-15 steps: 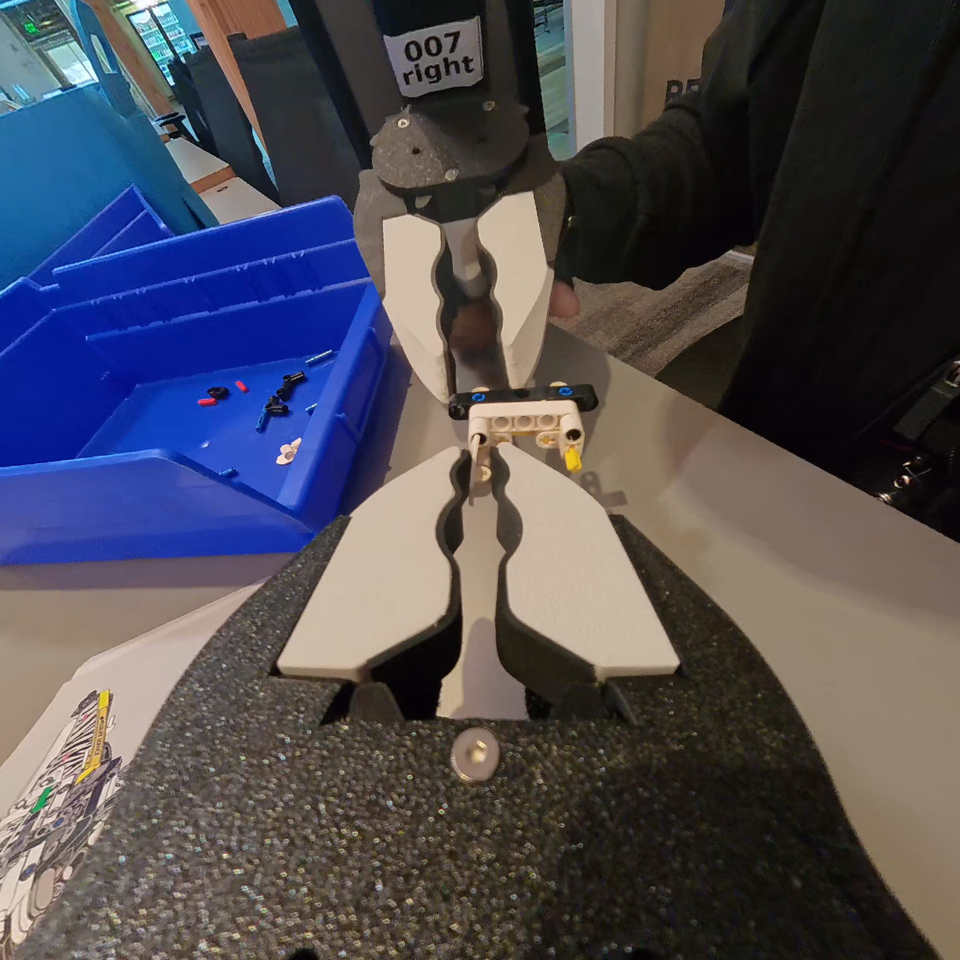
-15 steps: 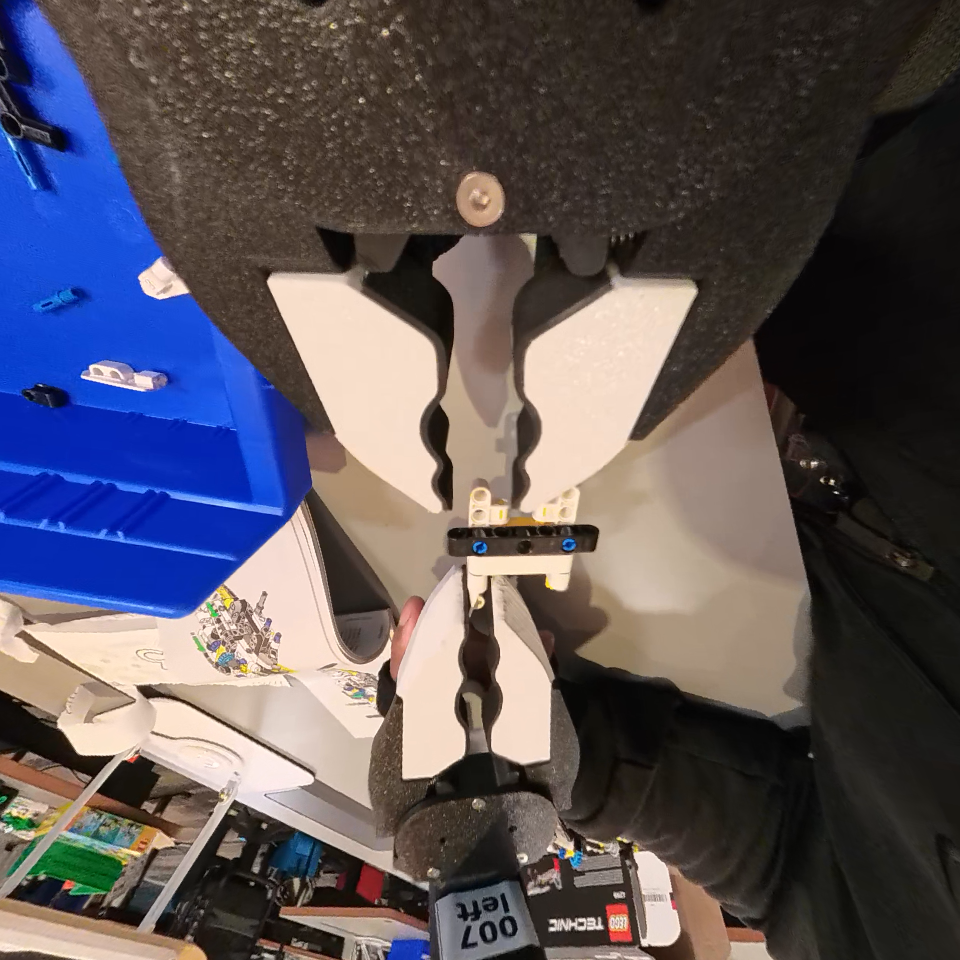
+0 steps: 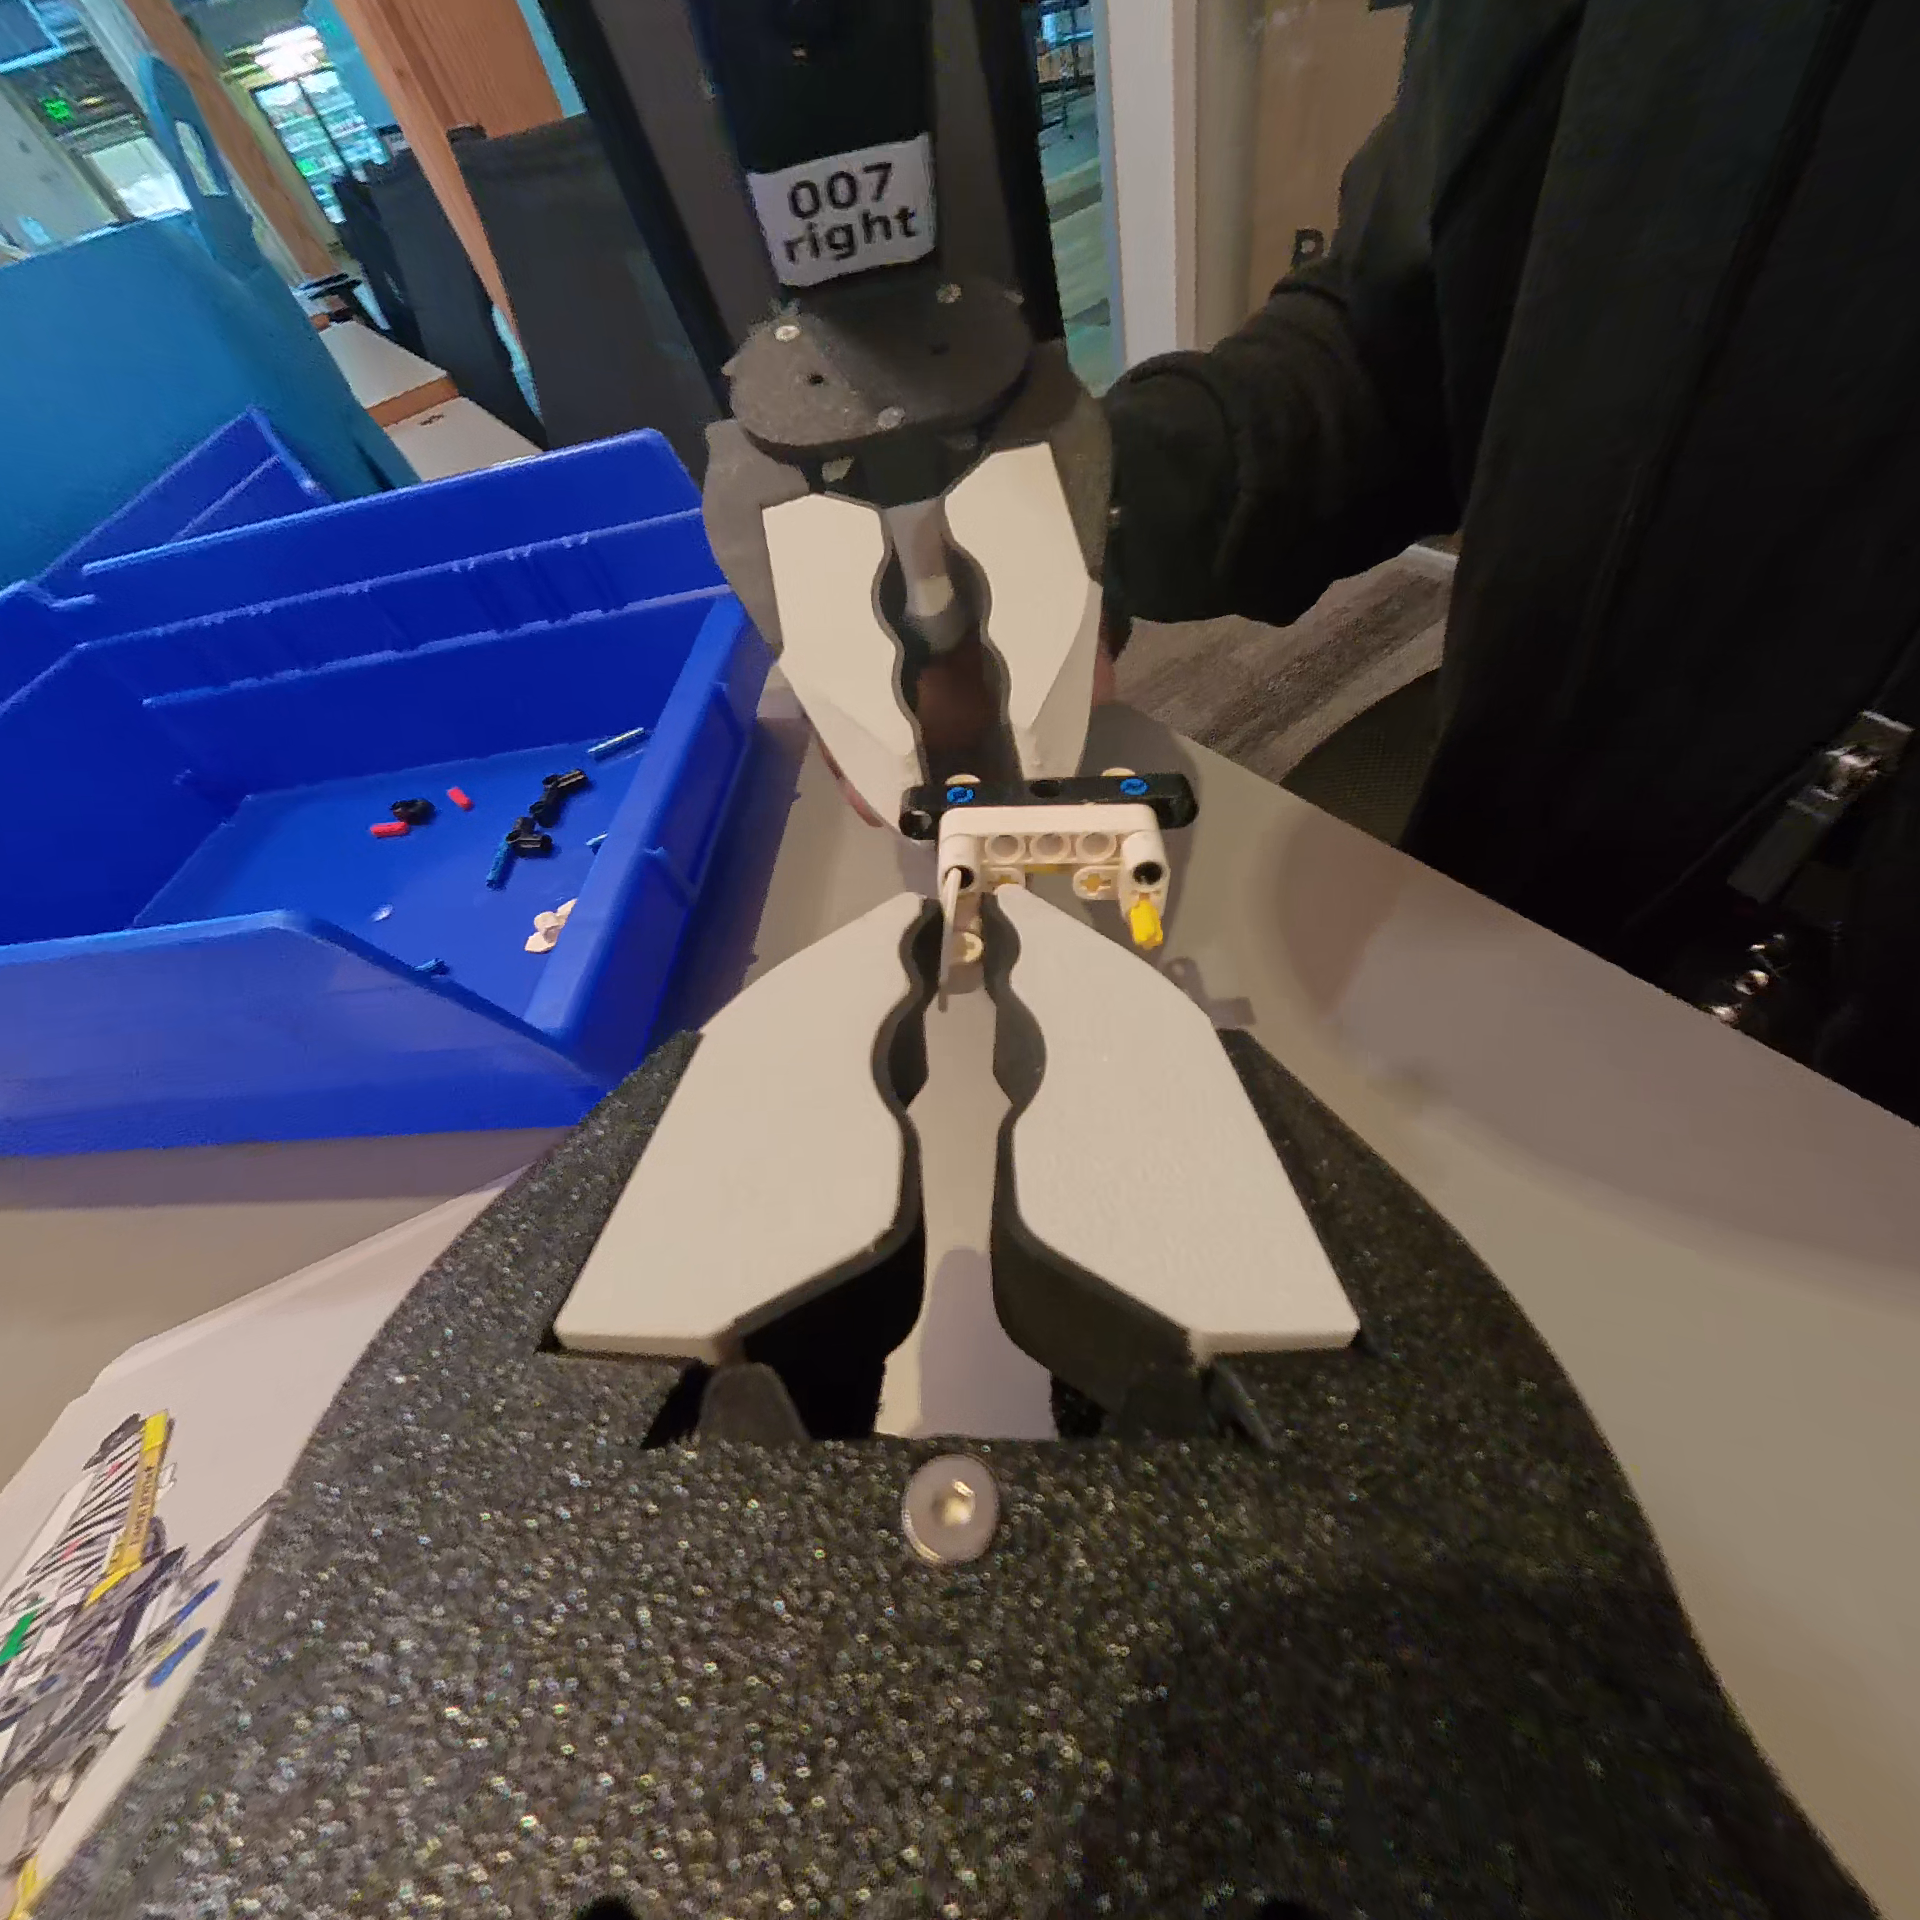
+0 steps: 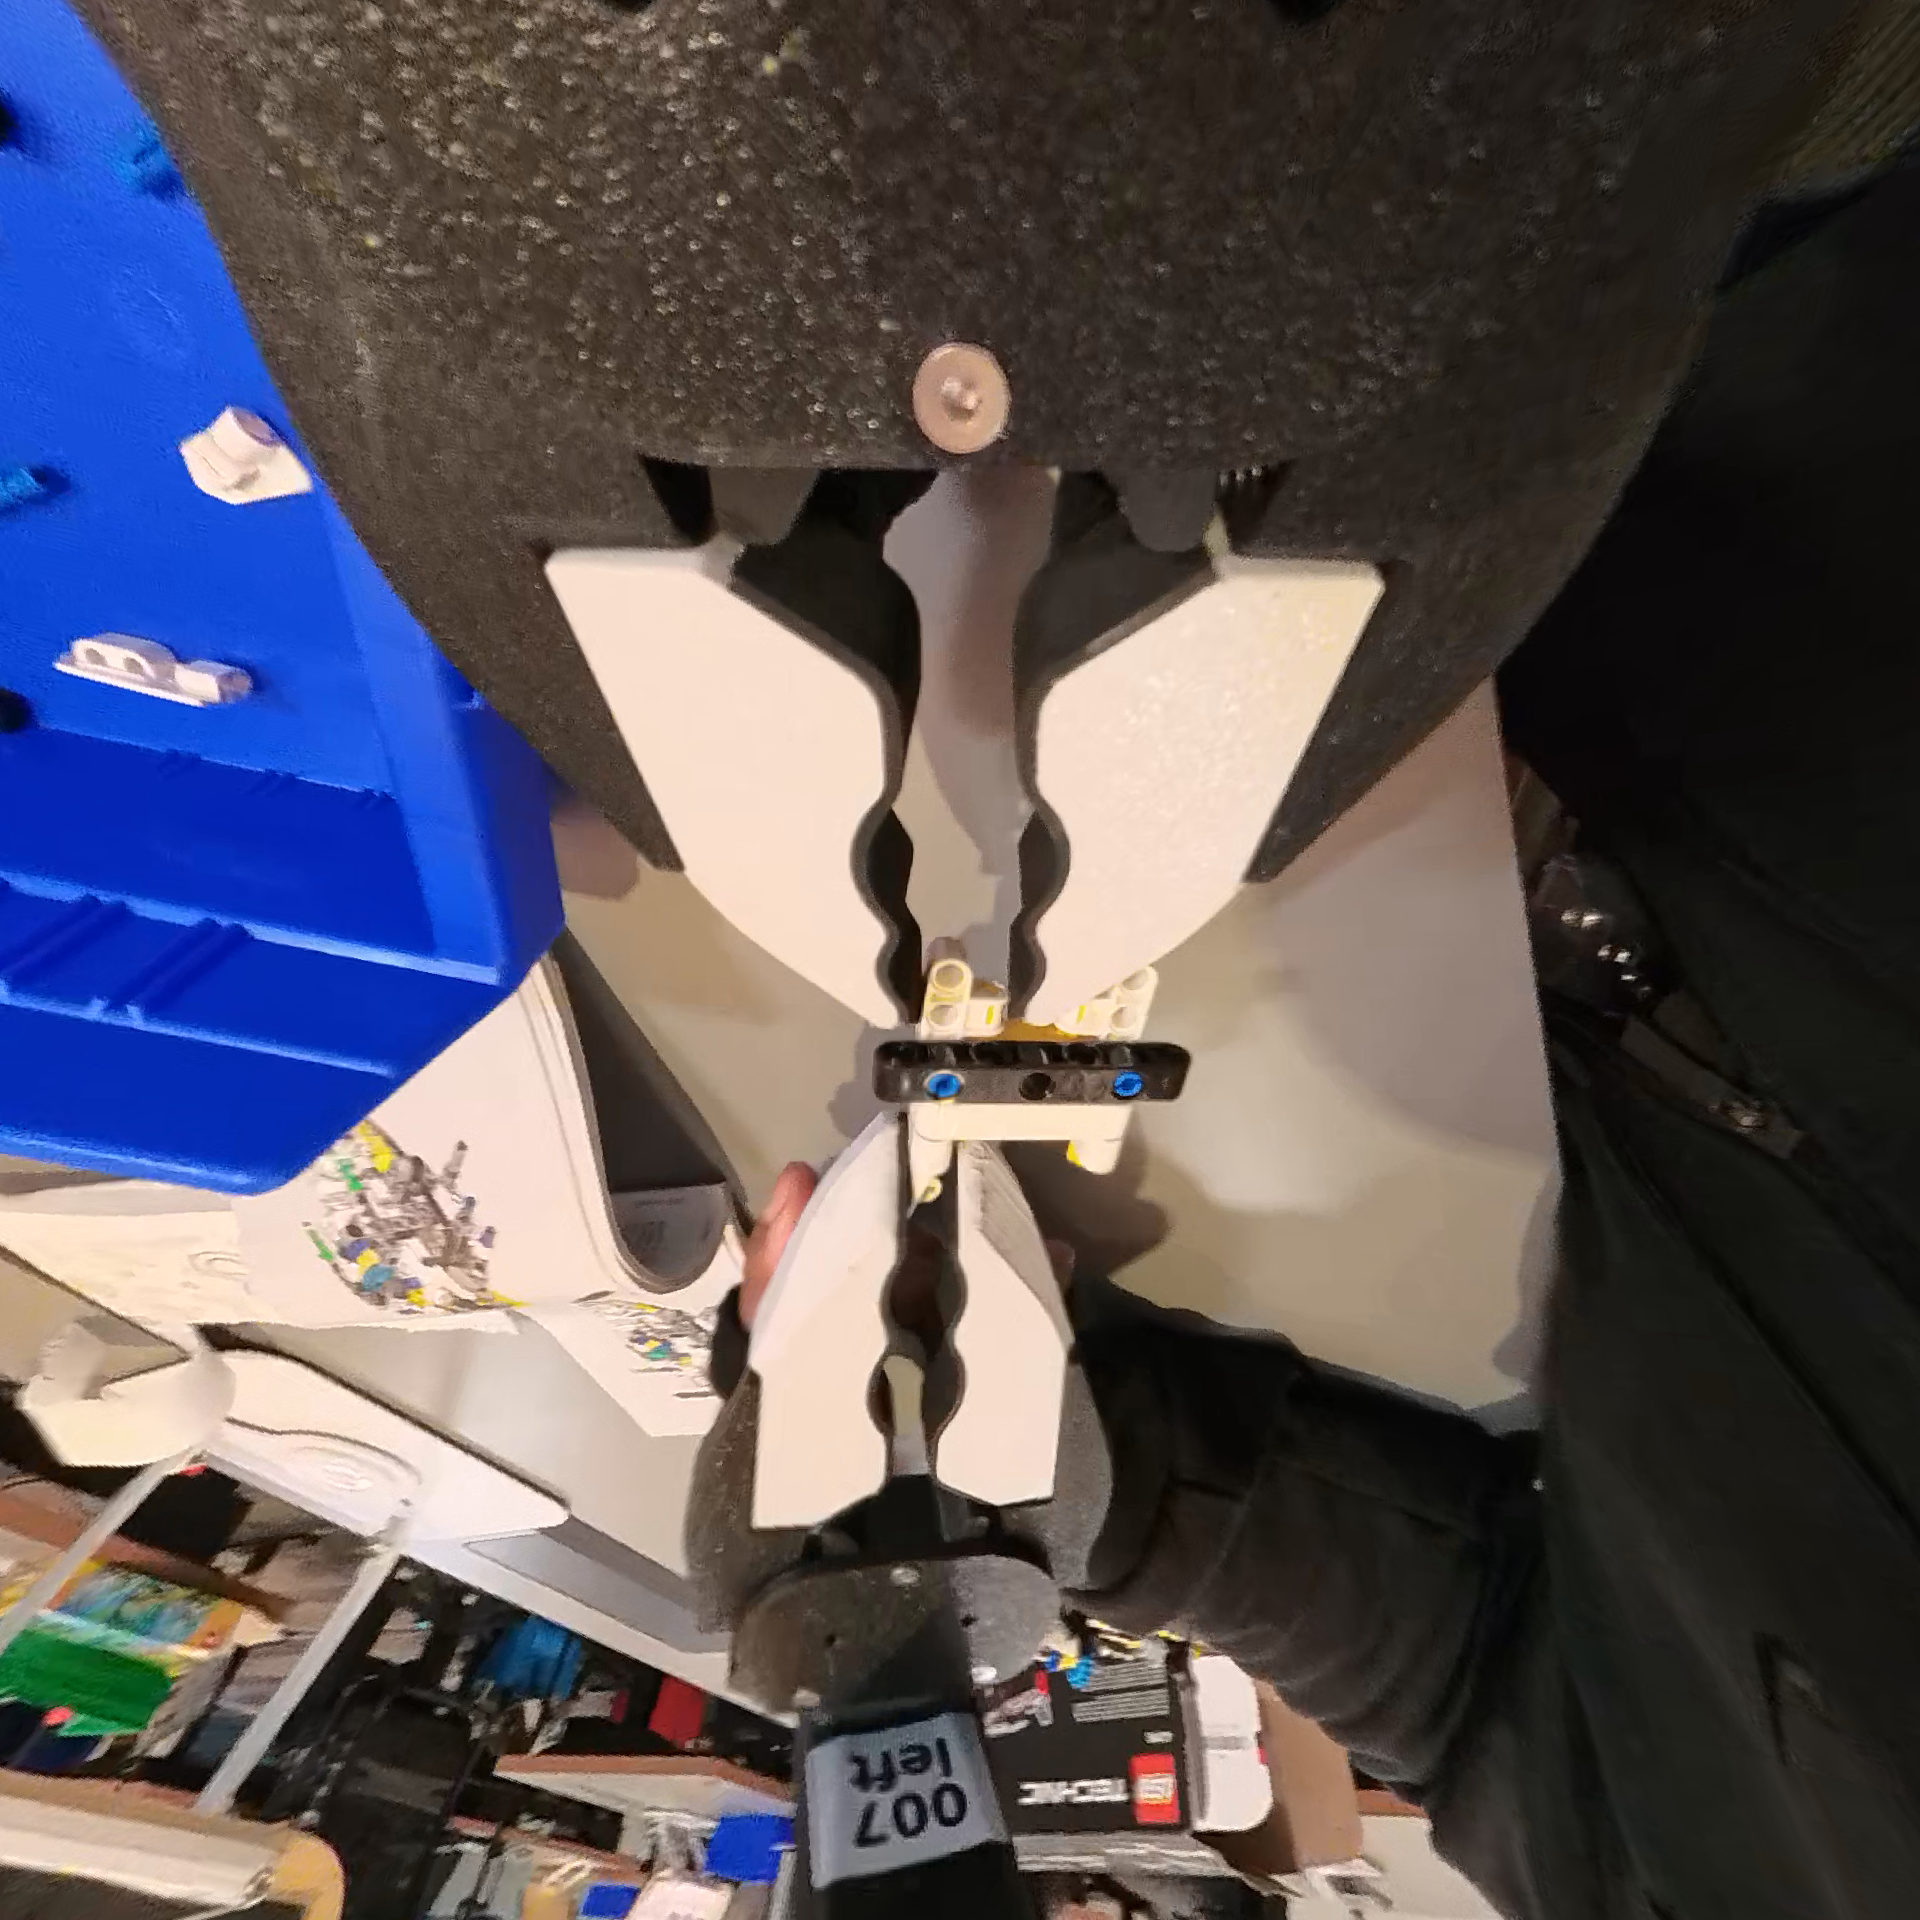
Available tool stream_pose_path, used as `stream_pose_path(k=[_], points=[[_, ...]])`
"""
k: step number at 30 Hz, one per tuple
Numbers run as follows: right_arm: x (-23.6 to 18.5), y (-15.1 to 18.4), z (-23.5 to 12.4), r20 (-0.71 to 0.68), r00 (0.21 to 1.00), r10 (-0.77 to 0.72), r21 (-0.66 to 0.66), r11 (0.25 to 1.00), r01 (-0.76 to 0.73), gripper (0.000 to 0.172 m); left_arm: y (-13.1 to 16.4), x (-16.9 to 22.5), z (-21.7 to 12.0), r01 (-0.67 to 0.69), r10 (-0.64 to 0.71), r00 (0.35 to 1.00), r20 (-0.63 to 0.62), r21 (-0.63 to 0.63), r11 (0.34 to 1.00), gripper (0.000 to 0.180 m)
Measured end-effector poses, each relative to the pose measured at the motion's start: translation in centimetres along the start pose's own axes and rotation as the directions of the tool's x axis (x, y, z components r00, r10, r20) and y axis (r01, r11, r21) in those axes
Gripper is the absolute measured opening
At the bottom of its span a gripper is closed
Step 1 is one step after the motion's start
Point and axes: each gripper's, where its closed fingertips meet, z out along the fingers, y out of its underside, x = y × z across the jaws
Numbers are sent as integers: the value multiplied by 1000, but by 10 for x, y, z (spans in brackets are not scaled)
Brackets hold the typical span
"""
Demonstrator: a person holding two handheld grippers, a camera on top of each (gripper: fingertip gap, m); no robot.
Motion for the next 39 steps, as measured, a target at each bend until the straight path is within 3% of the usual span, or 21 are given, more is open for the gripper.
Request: stream_pose_path(k=[12,17,21,28,33,37,39], points=[[7,7,-5,-83,997,8,-24,1000,-10,16,7,-6,-4,30,-29,999,30,-13,999,9],[32,16,-40,-178,979,100,15,995,-99,15,2,-35,-46,111,-123,982,140,94,989,9],[31,17,-36,-178,981,77,-5,997,-79,15,-1,-40,-30,86,-93,980,178,47,995,9],[34,12,-39,-188,976,109,36,994,-103,15,-45,-99,8,-5,35,928,370,-81,997,11],[33,14,-38,-206,973,100,25,995,-97,16,-17,-139,33,78,48,890,453,-256,963,32],[32,11,-41,-196,975,108,47,994,-101,16,-20,-125,24,84,-6,902,432,-163,983,36],[30,10,-42,-178,978,112,57,993,-104,15,-26,-98,18,39,0,944,329,-113,993,29]])
